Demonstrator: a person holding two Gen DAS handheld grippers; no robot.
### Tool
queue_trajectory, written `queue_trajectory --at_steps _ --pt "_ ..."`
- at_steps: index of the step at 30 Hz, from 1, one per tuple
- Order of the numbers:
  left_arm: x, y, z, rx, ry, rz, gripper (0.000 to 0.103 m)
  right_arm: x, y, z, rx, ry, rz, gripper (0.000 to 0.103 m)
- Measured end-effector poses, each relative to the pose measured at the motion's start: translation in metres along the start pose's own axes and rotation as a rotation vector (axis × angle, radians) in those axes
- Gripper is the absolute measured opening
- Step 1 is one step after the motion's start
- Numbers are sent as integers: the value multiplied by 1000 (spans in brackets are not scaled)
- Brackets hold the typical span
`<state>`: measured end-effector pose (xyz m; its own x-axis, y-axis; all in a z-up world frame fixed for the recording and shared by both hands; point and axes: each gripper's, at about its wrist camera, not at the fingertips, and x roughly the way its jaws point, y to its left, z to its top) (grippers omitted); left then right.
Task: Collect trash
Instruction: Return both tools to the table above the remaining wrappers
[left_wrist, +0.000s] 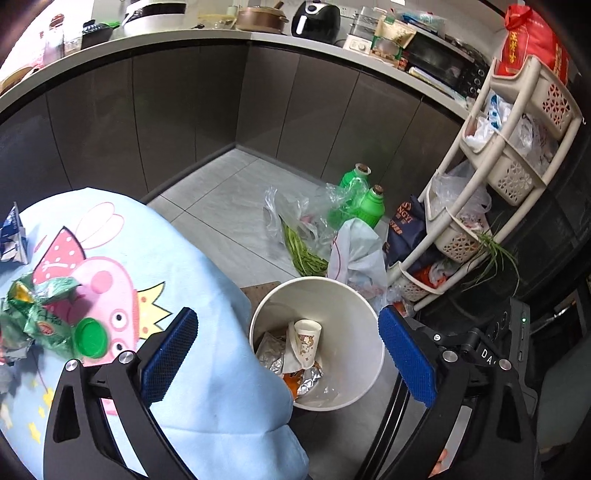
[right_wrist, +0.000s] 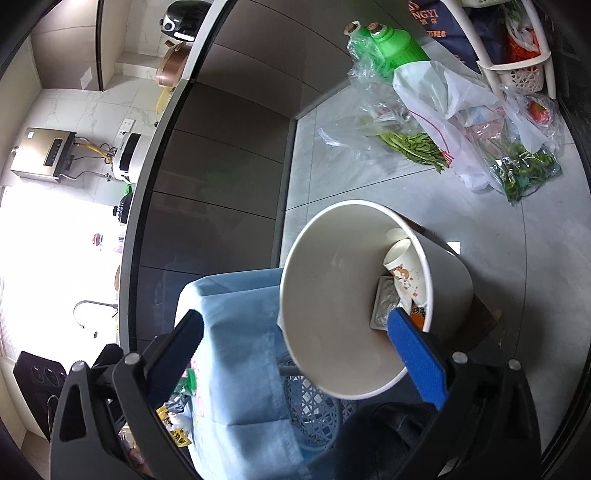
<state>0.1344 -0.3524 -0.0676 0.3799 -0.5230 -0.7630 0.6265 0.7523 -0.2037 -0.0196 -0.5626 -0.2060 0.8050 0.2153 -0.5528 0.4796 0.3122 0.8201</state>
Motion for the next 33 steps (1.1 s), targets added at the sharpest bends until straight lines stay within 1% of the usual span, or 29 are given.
queue_trajectory --at_steps 4,6,8,9,11,13,15,21,24,26,31,33 --pt "-25 5 -1 -18 -19 19 94 -9 25 -8 -42 9 27 100" --pt "-40 9 -2 -27 -35 36 94 -15 43 -13 -92 3 35 100" --pt "-57 16 -4 -40 -51 69 94 -21 62 -20 -146 -7 46 100" --pt "-68 21 -6 -52 -58 90 94 -24 72 -23 -168 -10 53 100" --pt "-86 31 -10 -79 -74 103 94 -28 90 -31 -209 -8 77 100" --pt "-102 43 -14 -109 -77 132 94 -29 108 -40 -237 9 110 100" --pt "-118 55 -20 -128 -83 142 94 -29 124 -48 -268 27 131 100" --pt "-171 108 -58 -229 -127 255 94 -23 175 -83 -428 63 129 100" --pt "-190 140 -82 -301 -120 303 94 -13 196 -107 -510 96 113 100" --pt "-199 163 -99 -353 -113 334 94 -5 209 -124 -565 135 101 100" --pt "-216 209 -138 -465 -103 371 94 23 237 -172 -732 231 45 100" --pt "-219 221 -148 -492 -102 375 94 34 246 -188 -803 245 16 100"
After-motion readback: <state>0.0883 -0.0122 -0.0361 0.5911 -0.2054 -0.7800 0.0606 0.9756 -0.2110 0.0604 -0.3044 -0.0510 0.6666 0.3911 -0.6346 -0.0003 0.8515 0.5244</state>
